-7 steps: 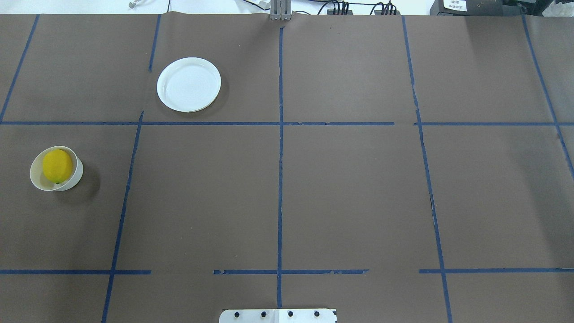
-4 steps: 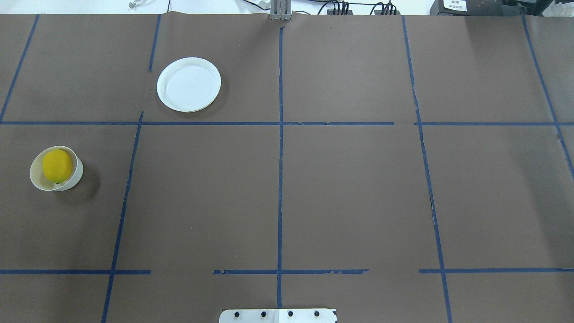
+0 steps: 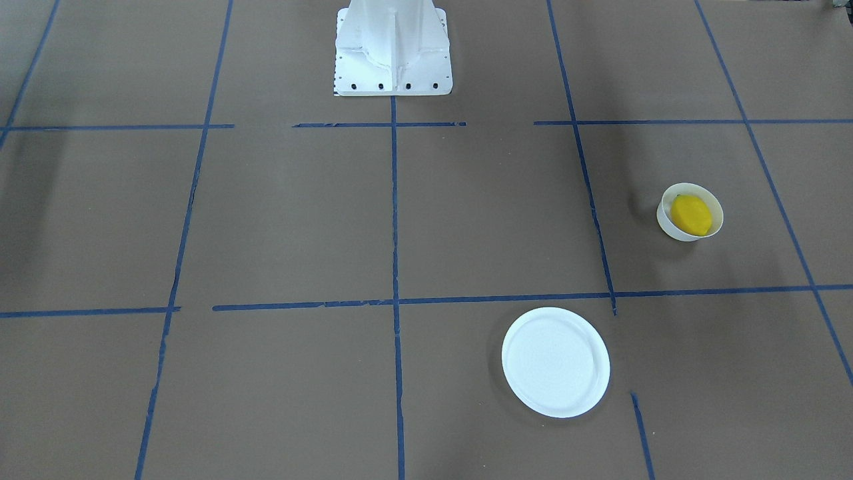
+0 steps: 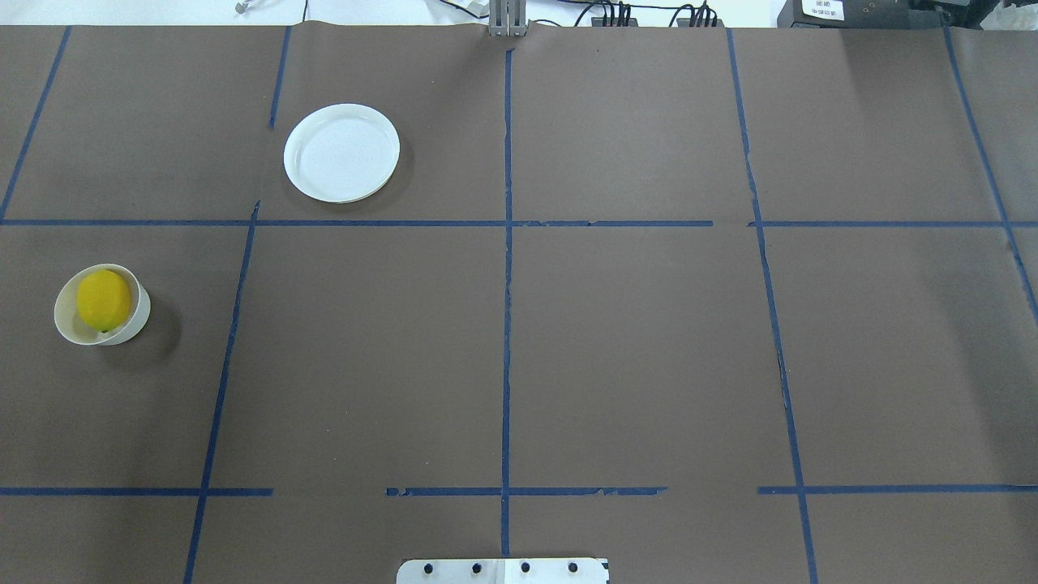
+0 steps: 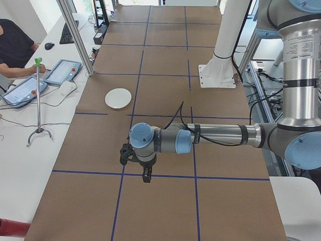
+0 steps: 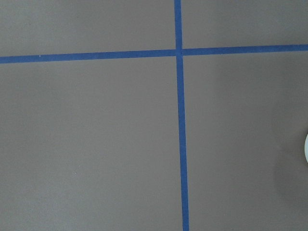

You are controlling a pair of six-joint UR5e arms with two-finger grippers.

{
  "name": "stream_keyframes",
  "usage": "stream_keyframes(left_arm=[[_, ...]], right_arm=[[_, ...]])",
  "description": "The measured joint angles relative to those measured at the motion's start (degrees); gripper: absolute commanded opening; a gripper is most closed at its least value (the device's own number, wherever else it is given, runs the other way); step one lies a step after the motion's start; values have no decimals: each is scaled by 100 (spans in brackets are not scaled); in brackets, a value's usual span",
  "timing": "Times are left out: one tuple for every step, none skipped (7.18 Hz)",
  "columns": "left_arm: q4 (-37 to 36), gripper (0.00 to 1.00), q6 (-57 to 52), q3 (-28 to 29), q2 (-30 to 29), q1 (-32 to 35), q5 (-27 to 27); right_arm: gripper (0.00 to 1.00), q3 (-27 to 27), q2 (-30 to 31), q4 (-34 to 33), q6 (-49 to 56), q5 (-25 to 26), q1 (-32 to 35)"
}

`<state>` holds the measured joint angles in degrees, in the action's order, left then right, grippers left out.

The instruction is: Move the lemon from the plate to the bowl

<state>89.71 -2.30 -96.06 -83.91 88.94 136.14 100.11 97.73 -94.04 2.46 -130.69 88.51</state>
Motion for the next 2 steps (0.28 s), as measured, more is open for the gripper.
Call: stream_keyframes(left_arm=[[2, 100, 1, 13, -11, 0, 2], [5, 100, 1, 57, -40, 0, 5]], right_arm=[[100, 0, 0, 0, 0, 0, 0], [100, 0, 0, 0, 0, 0, 0]])
